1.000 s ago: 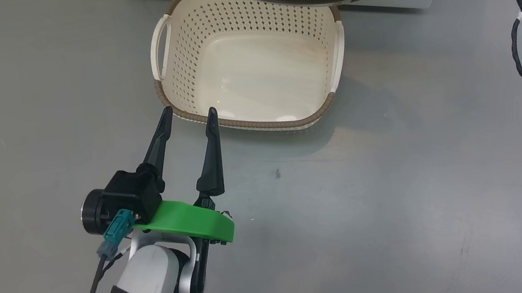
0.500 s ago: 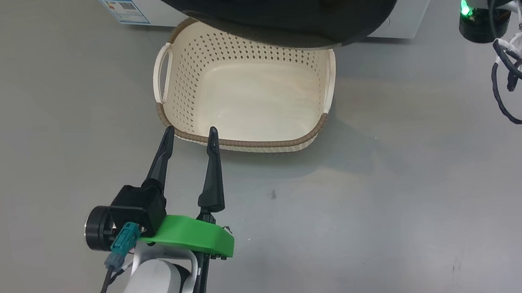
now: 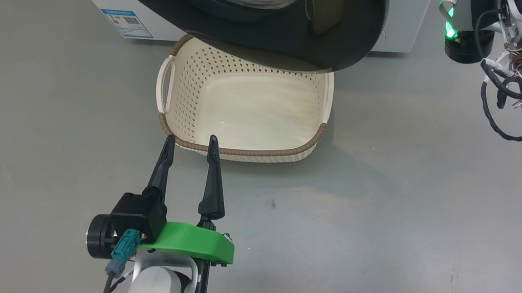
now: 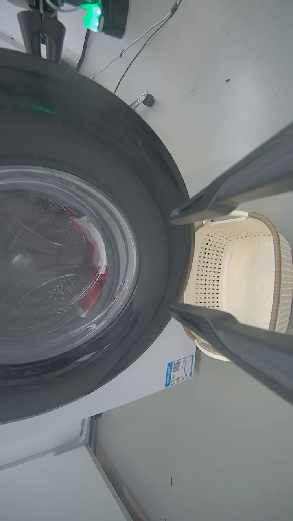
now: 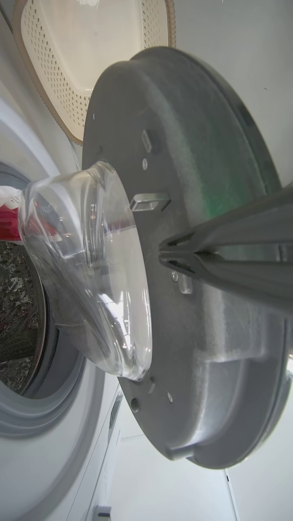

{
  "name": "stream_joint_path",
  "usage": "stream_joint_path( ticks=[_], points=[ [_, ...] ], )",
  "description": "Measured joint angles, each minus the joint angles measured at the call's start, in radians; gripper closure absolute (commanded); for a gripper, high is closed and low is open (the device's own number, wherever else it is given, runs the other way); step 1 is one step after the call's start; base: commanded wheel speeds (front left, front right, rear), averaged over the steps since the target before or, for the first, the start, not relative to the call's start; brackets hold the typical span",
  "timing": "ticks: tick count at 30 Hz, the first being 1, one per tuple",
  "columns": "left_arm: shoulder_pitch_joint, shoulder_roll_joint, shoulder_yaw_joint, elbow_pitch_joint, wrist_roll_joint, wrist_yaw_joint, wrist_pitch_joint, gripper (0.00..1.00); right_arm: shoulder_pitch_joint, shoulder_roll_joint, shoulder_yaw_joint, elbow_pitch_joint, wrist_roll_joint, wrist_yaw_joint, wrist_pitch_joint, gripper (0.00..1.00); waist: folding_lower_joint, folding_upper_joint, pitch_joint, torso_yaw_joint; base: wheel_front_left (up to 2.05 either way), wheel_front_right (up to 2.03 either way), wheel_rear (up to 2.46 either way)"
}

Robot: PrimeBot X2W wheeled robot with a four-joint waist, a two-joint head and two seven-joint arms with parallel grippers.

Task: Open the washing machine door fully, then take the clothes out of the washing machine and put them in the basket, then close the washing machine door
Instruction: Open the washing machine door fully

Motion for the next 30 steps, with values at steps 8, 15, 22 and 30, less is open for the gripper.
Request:
stream_joint_path(
  ticks=[8, 15, 22, 30],
  points=[
    [0.003, 0.000, 0.017, -0.001, -0.001, 0.000, 0.000, 0.00, 0.015, 0.003, 0.010, -0.004, -0.016, 0.028, -0.046, 1.00, 0.0000, 0.0000, -0.013, -0.002, 0.00, 0.00, 0.00],
    [0.024, 0.001, 0.040, 0.003, 0.003, 0.000, 0.000, 0.00, 0.075, -0.006, 0.063, -0.018, -0.127, 0.120, -0.128, 1.00, 0.0000, 0.0000, -0.048, -0.016, 0.00, 0.00, 0.00],
    [0.031, 0.001, 0.073, 0.007, 0.011, 0.000, 0.000, 0.00, 0.147, -0.091, 0.171, -0.096, -0.323, 0.204, -0.255, 1.00, 0.0000, 0.0000, -0.094, -0.039, 0.00, 0.00, 0.00],
    [0.068, 0.002, 0.118, 0.013, 0.026, 0.000, 0.000, 0.00, 0.253, -0.142, 0.278, -0.203, -0.500, 0.207, -0.432, 1.00, 0.0000, 0.0000, -0.145, -0.078, 0.00, 0.00, 0.00]
  ],
)
